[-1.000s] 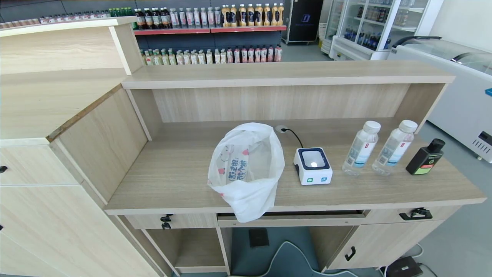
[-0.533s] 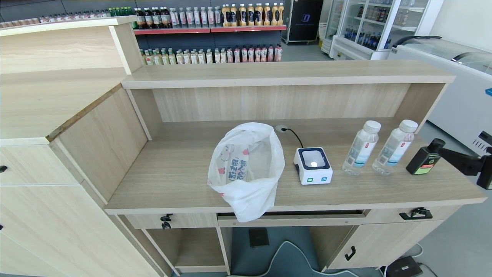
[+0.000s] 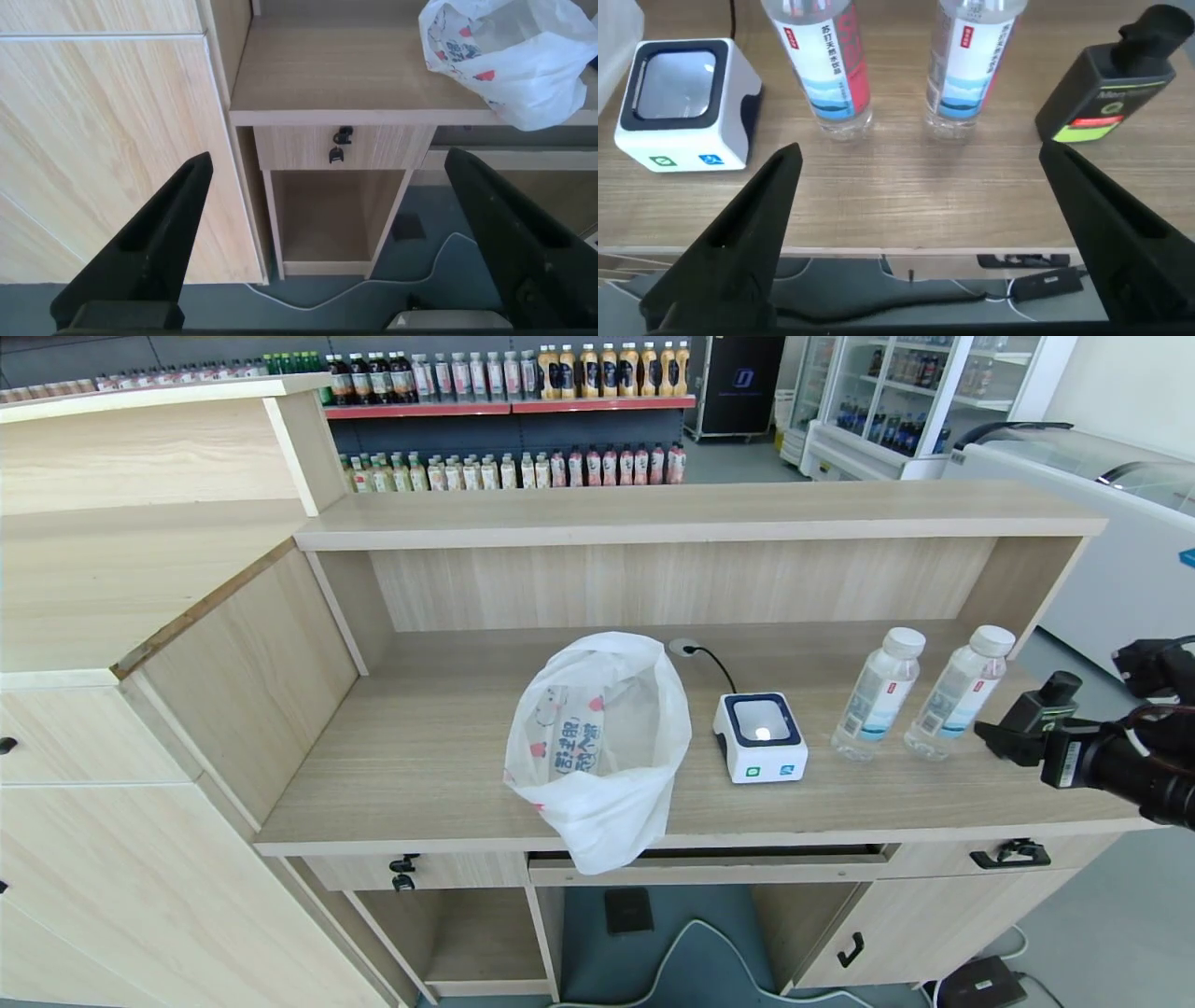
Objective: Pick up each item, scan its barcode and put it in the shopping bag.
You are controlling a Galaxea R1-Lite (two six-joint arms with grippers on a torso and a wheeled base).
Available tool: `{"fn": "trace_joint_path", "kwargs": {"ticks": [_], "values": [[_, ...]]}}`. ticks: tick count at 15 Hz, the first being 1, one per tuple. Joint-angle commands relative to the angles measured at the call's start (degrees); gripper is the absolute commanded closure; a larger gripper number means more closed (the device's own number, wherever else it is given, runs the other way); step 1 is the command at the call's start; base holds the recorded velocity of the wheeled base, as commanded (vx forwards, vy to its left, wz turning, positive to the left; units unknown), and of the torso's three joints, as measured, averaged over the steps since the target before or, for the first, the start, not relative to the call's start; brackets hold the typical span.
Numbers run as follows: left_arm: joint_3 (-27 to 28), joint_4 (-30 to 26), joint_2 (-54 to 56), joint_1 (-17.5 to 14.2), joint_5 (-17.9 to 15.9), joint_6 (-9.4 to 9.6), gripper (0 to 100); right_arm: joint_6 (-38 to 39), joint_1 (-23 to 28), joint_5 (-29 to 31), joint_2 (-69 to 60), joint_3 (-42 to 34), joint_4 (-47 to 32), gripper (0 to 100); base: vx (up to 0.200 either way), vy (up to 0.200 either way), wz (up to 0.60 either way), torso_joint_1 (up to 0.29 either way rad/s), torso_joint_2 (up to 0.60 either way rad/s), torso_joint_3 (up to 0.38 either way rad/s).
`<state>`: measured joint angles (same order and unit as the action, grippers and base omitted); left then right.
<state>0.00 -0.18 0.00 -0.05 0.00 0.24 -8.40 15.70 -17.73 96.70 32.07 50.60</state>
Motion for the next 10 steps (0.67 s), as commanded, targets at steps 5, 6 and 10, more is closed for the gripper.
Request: {"fn": "trace_joint_path", "kwargs": {"ticks": [5, 6, 10], "values": [[0.0, 0.01, 0.0, -0.04, 0.0, 0.02, 0, -1.8, -8.32, 1.55, 13.61, 6.95, 8.2, 0, 0.0, 0.0, 0.0, 0.0, 0.0, 0.0], [0.0, 0.01, 0.0, -0.04, 0.0, 0.02, 0, -2.94, -8.58, 2.17, 14.57, 7.74, 8.37, 0, 0.0, 0.0, 0.0, 0.0, 0.0, 0.0], [0.0, 0.01, 0.0, -0.04, 0.0, 0.02, 0, -6.89, -8.67, 2.43, 17.03, 10.64, 8.72, 0, 0.0, 0.0, 0.0, 0.0, 0.0, 0.0]]}}
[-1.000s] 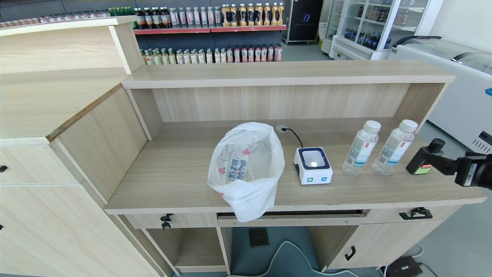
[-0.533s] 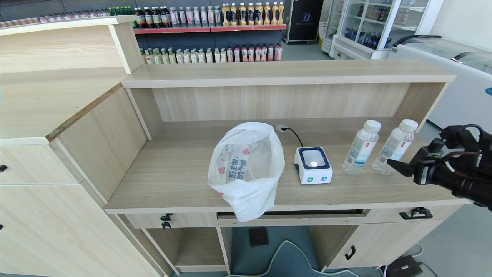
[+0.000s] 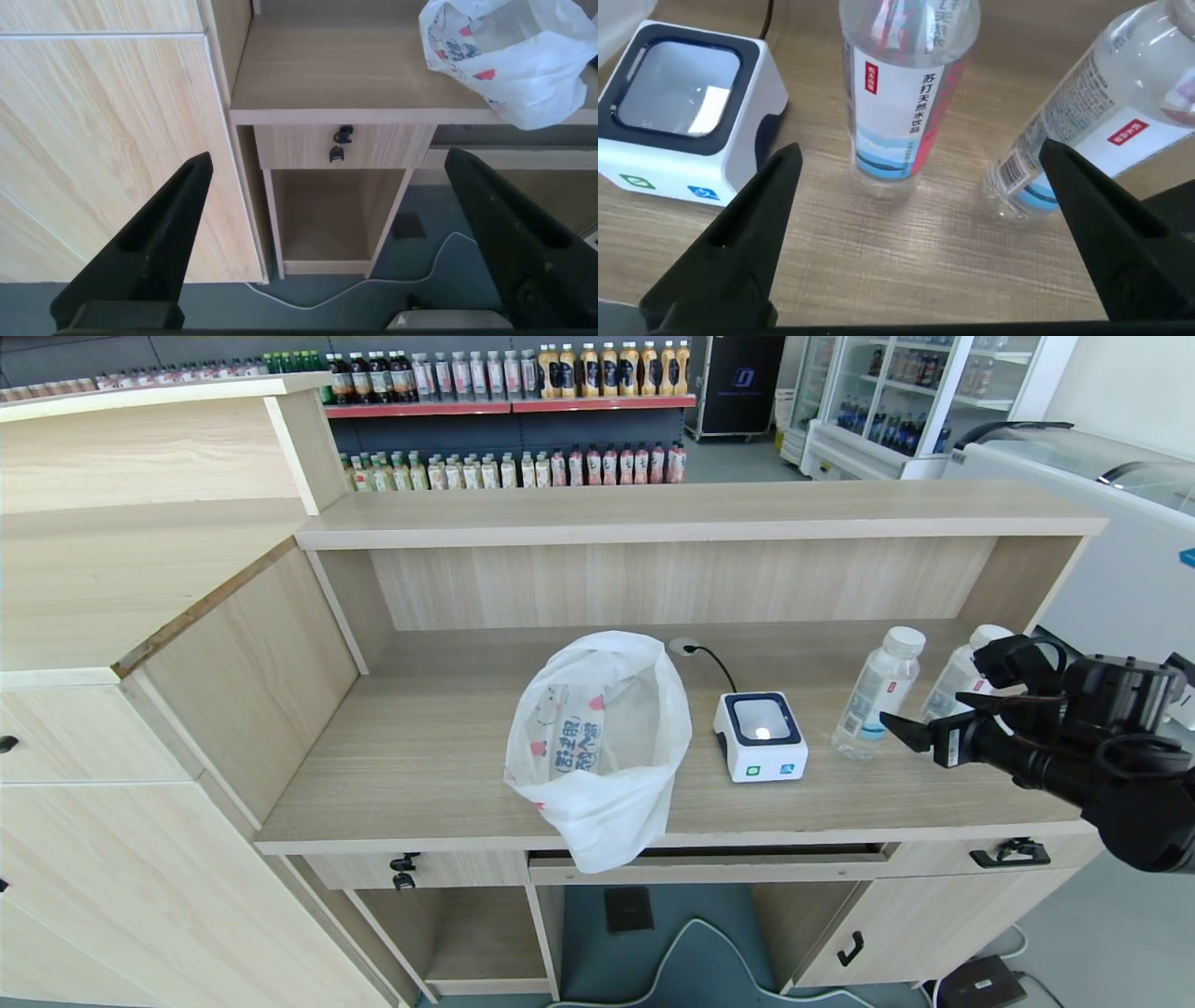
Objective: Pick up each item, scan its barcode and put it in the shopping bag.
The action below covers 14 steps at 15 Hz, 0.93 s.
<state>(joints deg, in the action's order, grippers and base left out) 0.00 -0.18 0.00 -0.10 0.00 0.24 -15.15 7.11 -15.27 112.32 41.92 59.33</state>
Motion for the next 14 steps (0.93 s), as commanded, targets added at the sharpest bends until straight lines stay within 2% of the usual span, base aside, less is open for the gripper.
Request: {"fn": "trace_joint_path", "kwargs": {"ticks": [1, 14], "values": [[0.0, 0.01, 0.0, 0.01, 0.0, 0.02, 0, -0.14, -0.08, -0.02, 2.2, 2.11, -0.09, 0, 0.0, 0.0, 0.0, 0.0, 0.0, 0.0], [0.0, 0.01, 0.0, 0.01, 0.0, 0.02, 0, 1.0, -3.59, 0.16, 9.05, 8.97, 0.35, 0, 0.0, 0.0, 0.0, 0.0, 0.0, 0.0]]}}
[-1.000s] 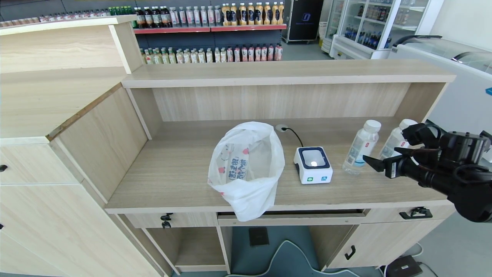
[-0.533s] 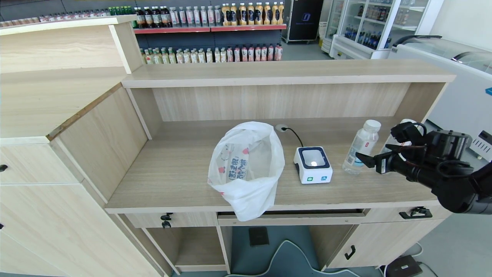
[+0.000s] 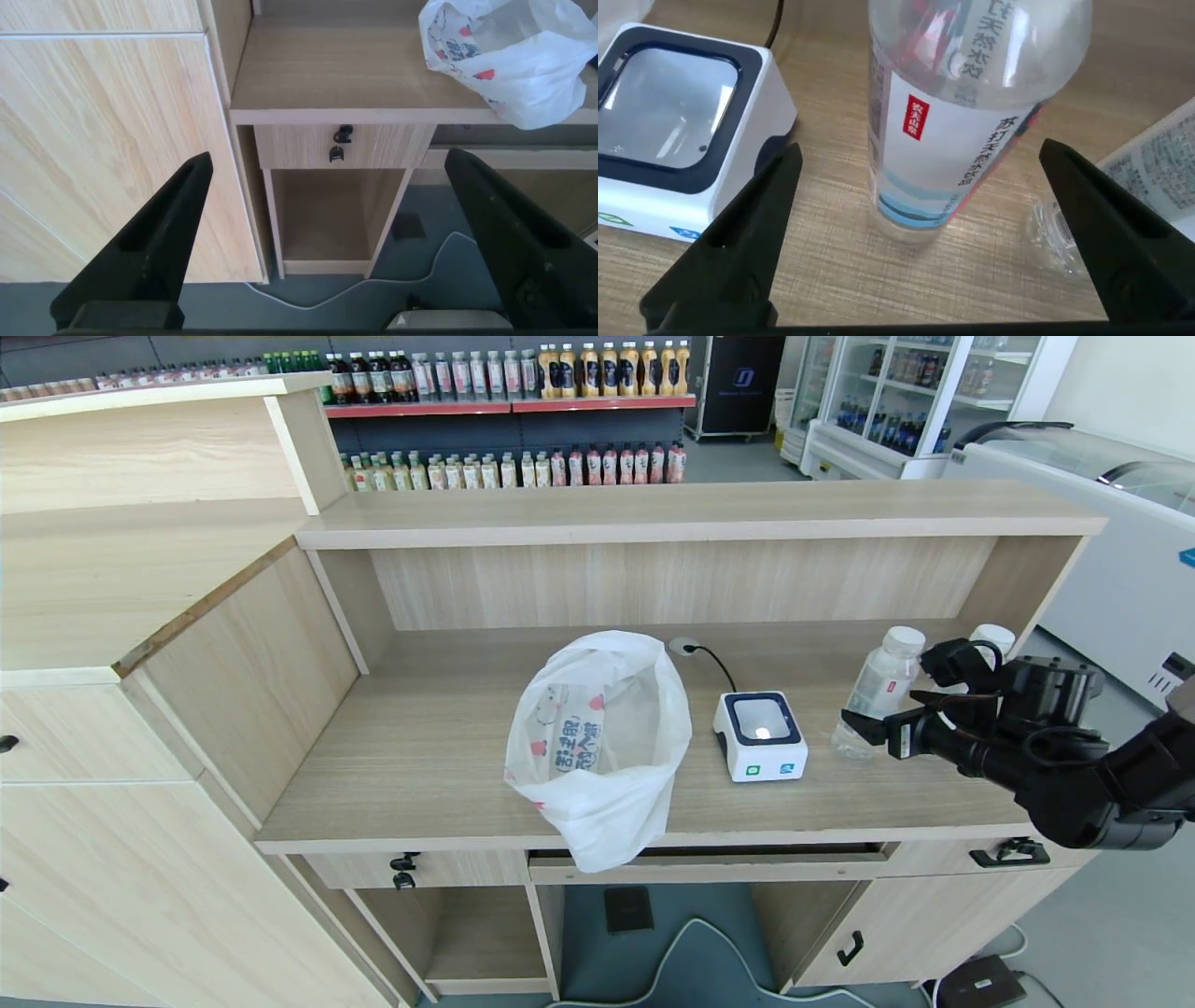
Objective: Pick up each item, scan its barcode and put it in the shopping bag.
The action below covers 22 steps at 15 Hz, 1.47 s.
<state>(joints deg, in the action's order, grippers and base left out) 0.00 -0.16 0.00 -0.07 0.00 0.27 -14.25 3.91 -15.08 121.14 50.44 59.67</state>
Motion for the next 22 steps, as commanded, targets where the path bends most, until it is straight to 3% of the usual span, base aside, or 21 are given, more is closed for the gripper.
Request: {"fn": "trace_joint_path", "kwargs": {"ticks": [1, 17, 20, 21, 22], "values": [[0.0, -0.02, 0.0, -0.01, 0.0, 0.0, 0, 0.1, -0.57, -0.04, 0.41, 0.62, 0.0, 0, 0.0, 0.0, 0.0, 0.0, 0.0, 0.0], [0.0, -0.02, 0.0, -0.01, 0.0, 0.0, 0, 0.19, -2.16, -0.65, 7.18, 10.9, -0.43, 0, 0.0, 0.0, 0.0, 0.0, 0.0, 0.0], [0.0, -0.02, 0.0, -0.01, 0.0, 0.0, 0, 0.36, -2.33, -4.08, 8.32, 12.66, -0.26, 0, 0.0, 0.0, 0.0, 0.0, 0.0, 0.0], [0.0, -0.02, 0.0, -0.01, 0.0, 0.0, 0, 0.54, -2.42, -5.31, 8.68, 13.19, -0.26, 100, 0.0, 0.0, 0.0, 0.0, 0.0, 0.0], [0.0, -0.02, 0.0, -0.01, 0.0, 0.0, 0, 0.72, -2.33, -5.57, 8.76, 13.72, -0.35, 100, 0.0, 0.0, 0.0, 0.0, 0.0, 0.0]]}}
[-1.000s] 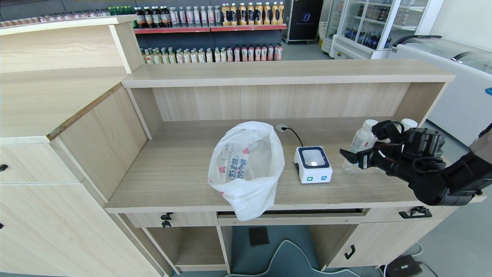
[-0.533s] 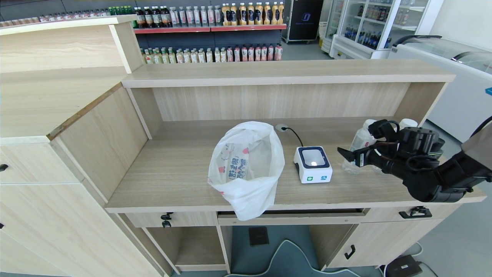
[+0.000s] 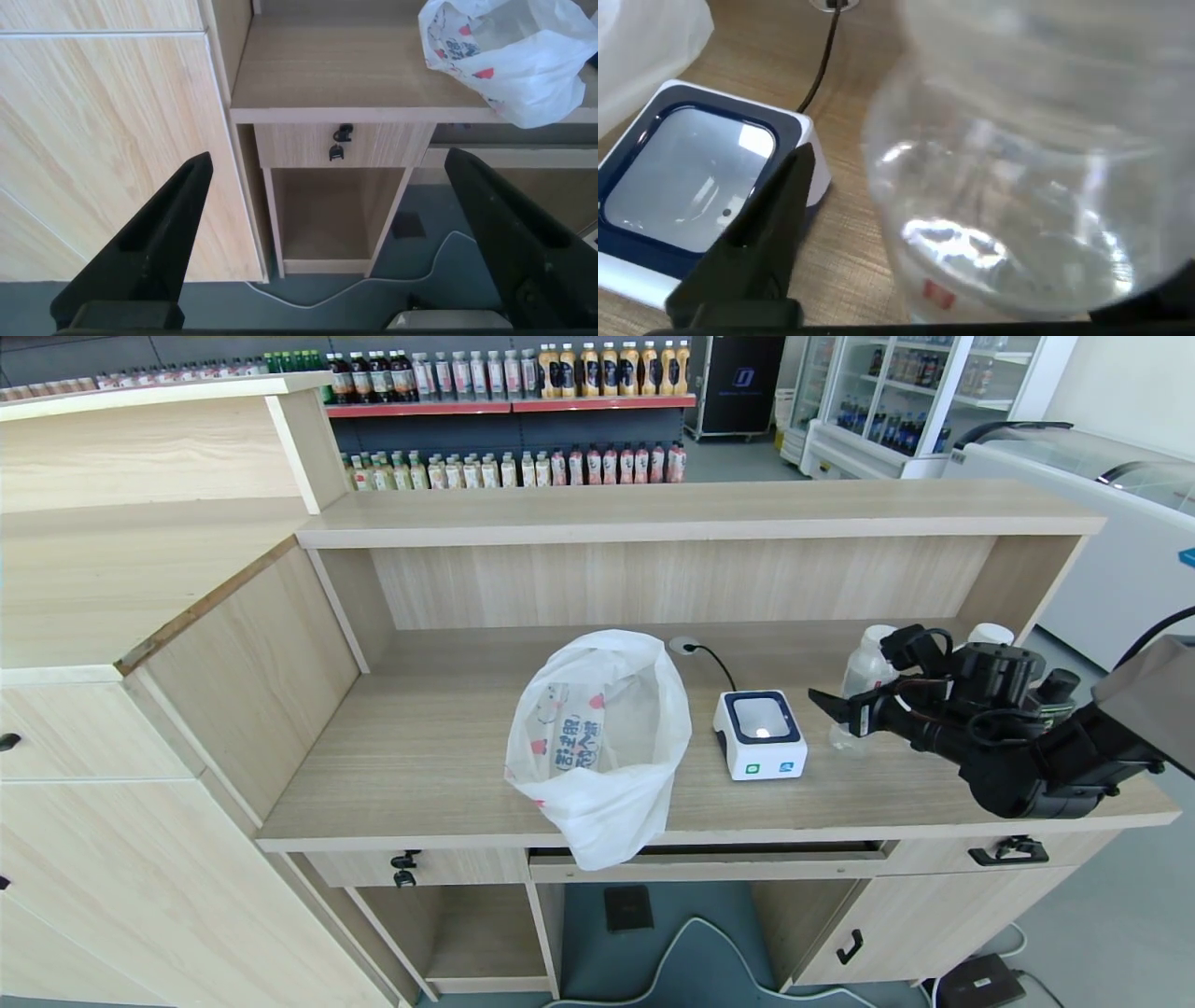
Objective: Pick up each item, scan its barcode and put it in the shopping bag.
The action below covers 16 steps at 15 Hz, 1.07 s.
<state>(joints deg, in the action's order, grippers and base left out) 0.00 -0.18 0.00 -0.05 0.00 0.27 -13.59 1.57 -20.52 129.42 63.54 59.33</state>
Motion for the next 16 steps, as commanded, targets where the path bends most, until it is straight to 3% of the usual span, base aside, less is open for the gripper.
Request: {"fn": "trace_joint_path", "kwargs": {"ticks": [1, 12, 16], "values": [[0.0, 0.01, 0.0, -0.04, 0.0, 0.0, 0, -0.03, 0.01, -0.14, 0.57, 0.97, -0.09, 100, 0.0, 0.0, 0.0, 0.0, 0.0, 0.0], [0.0, 0.01, 0.0, -0.04, 0.0, 0.0, 0, 1.02, 0.54, 0.3, -2.06, -0.34, -3.7, 100, 0.0, 0.0, 0.0, 0.0, 0.0, 0.0], [0.0, 0.01, 0.0, -0.13, 0.0, 0.0, 0, 12.98, 0.36, 0.13, -16.39, 3.61, -22.15, 100, 0.0, 0.0, 0.0, 0.0, 0.0, 0.0]]}}
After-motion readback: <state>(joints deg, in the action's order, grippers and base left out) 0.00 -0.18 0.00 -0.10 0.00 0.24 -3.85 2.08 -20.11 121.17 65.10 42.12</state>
